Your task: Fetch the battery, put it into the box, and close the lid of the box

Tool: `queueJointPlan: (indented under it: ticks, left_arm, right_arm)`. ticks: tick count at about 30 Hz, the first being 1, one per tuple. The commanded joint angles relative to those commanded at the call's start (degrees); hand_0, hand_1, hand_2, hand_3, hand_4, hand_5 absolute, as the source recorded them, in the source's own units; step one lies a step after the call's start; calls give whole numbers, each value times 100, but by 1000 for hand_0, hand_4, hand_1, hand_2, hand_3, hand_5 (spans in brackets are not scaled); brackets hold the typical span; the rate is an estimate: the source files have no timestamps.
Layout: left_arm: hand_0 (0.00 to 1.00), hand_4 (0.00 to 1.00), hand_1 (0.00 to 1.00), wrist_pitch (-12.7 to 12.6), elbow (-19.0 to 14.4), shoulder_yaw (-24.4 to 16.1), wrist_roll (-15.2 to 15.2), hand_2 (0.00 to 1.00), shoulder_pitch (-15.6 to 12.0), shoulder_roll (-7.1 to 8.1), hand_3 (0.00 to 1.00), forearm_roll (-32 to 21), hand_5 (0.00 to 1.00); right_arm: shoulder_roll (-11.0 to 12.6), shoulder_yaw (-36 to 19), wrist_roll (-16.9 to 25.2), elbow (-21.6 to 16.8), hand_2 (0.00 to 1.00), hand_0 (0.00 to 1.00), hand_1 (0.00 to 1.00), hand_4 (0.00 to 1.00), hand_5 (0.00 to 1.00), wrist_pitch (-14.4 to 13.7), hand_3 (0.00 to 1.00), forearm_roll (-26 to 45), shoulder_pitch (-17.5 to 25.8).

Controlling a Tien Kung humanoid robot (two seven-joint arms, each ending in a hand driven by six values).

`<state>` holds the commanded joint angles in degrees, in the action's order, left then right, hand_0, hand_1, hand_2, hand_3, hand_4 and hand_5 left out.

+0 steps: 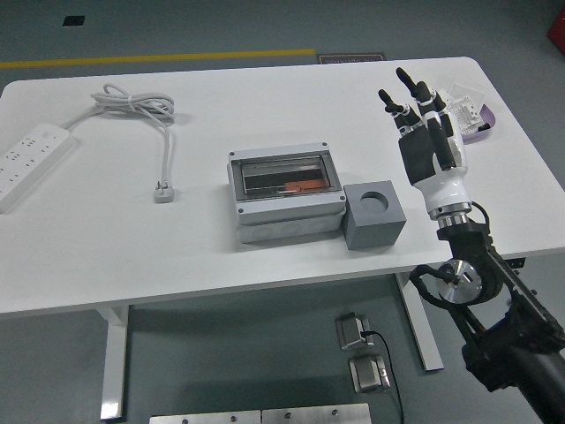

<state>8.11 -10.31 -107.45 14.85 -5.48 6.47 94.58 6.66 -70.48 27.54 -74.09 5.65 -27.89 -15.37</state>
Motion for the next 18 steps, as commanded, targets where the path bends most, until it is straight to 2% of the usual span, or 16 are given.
queueJointPlan:
  ticks: [1,2,8,9,18]
  left_arm:
    - [609,804,680,0,0,-1,1,707,1,-1,754,0,900]
    - [607,803,680,-2,0,-2,0,707,1,-1,755,0,899]
    - [607,803,680,-16,0,-16,-12,707,19,-13,755,12,899]
    - [603,804,679,-21,0,-19,-15,707,23,-15,754,15,900]
    - [602,803,680,-57,0,-3,-21,707,32,-27,755,5,898]
  right_arm:
    - [5,-4,2,-1,820,739,356,765,436,-2,263,152,-1]
    - [8,-7,4,-3,819,402,359,778,459,-3,272,263,-2]
    - [36,-36,-3,2,819,402,359,778,459,-32,272,575,-14]
    - [41,-42,-6,4,821,226,316,783,465,-39,266,577,-15]
    - [80,-173,-81,1,821,197,293,784,479,-132,254,380,-21]
